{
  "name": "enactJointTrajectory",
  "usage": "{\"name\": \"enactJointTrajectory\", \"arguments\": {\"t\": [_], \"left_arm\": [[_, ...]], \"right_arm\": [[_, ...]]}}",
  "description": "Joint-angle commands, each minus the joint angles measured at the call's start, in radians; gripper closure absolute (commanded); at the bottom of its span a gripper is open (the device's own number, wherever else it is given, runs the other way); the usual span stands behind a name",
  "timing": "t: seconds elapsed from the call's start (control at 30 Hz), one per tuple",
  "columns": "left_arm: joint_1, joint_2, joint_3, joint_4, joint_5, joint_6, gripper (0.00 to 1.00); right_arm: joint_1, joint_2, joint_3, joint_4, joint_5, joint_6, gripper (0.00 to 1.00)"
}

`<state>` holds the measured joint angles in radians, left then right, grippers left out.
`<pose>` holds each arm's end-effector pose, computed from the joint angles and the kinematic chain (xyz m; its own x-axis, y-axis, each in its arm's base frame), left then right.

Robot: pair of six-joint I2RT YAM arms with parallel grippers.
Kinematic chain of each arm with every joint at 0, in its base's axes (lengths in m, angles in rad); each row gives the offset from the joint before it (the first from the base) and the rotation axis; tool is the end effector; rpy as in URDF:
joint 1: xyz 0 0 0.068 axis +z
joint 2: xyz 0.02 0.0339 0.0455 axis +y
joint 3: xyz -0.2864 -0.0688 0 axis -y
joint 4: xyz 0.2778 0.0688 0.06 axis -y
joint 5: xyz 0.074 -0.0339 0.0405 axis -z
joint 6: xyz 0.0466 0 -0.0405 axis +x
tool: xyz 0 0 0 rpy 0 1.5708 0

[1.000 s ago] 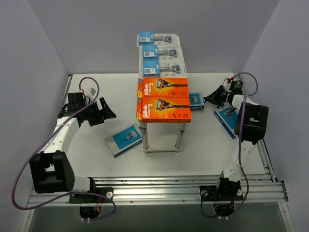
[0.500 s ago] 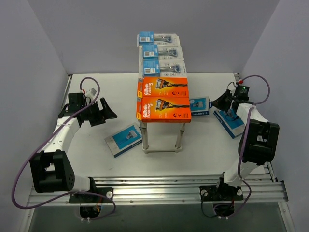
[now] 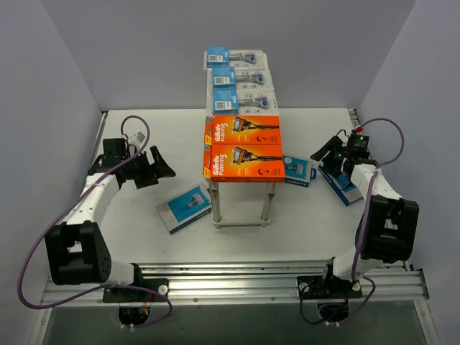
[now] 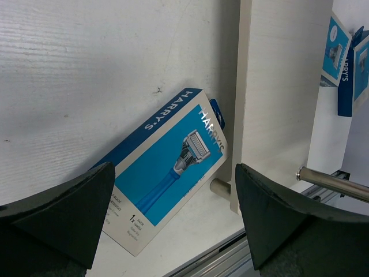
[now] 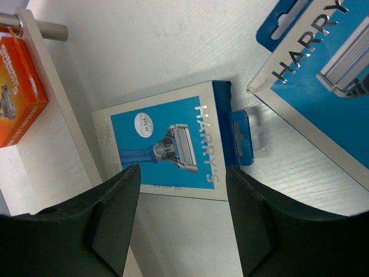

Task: Place and organize the shaving razors onto the shelf

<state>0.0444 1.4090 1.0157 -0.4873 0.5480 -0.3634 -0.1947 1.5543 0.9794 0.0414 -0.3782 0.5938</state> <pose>0.3266 -0.0098 0.2574 -0.8244 -0.3403 -0.4523 0.0005 0.7986 -0.6018 0.3782 -0.0570 0.2395 -0.4875 0.6261 -0.6086 0.1697 0.7516 0.6374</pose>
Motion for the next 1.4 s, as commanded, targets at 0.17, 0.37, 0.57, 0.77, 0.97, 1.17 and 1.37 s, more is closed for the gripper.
{"name": "enactJointTrajectory", "arguments": {"t": [0.17, 0.37, 0.57, 0.77, 0.97, 1.17, 1.37], "left_arm": [[-0.009, 0.005, 0.000, 0.042, 0.021, -0.002, 0.06], [-0.009, 0.005, 0.001, 0.042, 0.024, -0.002, 0.06], [-0.009, 0.007, 0.003, 0.044, 0.029, -0.002, 0.06], [-0.009, 0.011, 0.001, 0.046, 0.032, -0.005, 0.06], [-0.009, 0.018, 0.003, 0.046, 0.035, -0.006, 0.06], [-0.009, 0.019, 0.003, 0.046, 0.038, -0.006, 0.06], [-0.009, 0.018, 0.001, 0.046, 0.032, -0.005, 0.06]], "right_arm": [[-0.003, -0.004, -0.079, -0.017, 0.035, -0.051, 0.43], [-0.005, 0.036, -0.111, 0.034, -0.005, -0.078, 0.36], [-0.005, 0.078, -0.105, 0.057, 0.009, -0.088, 0.28], [-0.005, 0.135, -0.104, 0.092, 0.019, -0.083, 0.28], [-0.006, 0.165, -0.102, 0.130, 0.007, -0.065, 0.34], [-0.006, 0.197, -0.107, 0.152, -0.008, -0.063, 0.39], [-0.009, 0.223, -0.102, 0.176, -0.018, -0.061, 0.46]]}}
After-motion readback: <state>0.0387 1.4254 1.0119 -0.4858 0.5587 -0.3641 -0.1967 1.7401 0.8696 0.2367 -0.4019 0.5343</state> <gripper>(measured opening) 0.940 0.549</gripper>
